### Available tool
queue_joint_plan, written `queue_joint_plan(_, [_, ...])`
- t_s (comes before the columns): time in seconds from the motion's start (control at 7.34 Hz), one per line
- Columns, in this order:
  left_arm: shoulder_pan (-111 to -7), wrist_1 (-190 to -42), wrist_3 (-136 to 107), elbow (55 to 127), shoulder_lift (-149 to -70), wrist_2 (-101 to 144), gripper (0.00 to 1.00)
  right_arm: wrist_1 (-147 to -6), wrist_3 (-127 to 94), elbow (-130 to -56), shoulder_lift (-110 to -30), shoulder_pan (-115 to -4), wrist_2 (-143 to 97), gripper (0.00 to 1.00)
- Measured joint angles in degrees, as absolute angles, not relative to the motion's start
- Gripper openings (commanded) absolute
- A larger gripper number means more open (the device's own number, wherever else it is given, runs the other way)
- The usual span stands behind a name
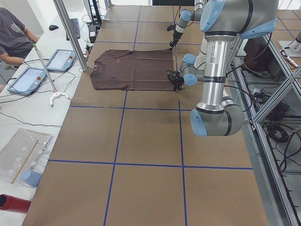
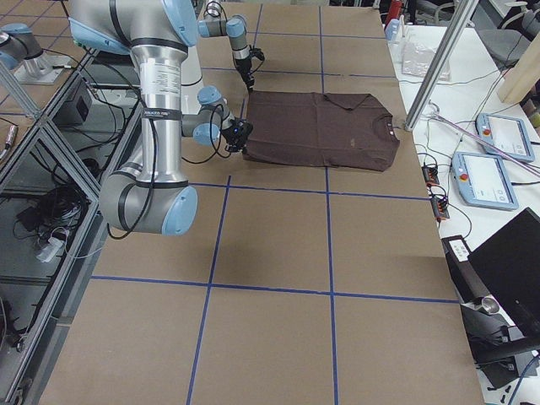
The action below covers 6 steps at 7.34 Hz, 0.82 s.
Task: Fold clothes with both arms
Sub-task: 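Grasp both hem corners with the left and right grippers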
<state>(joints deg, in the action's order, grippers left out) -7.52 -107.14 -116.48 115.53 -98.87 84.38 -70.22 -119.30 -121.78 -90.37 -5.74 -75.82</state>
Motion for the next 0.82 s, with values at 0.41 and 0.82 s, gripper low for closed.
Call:
queue_joint_plan(0.41, [-7.58, -107.1, -116.42, 116.61, -99.12, 84.43, 0.0, -70.22, -119.27, -121.77, -90.33, -5.71, -75.92, 0.0])
queue_joint_plan(0.82, [-7.63, -105.88, -116.38, 119.74, -98.53, 84.46, 0.0, -70.17, -119.36, -122.5, -90.5, -5.72, -75.96, 0.0])
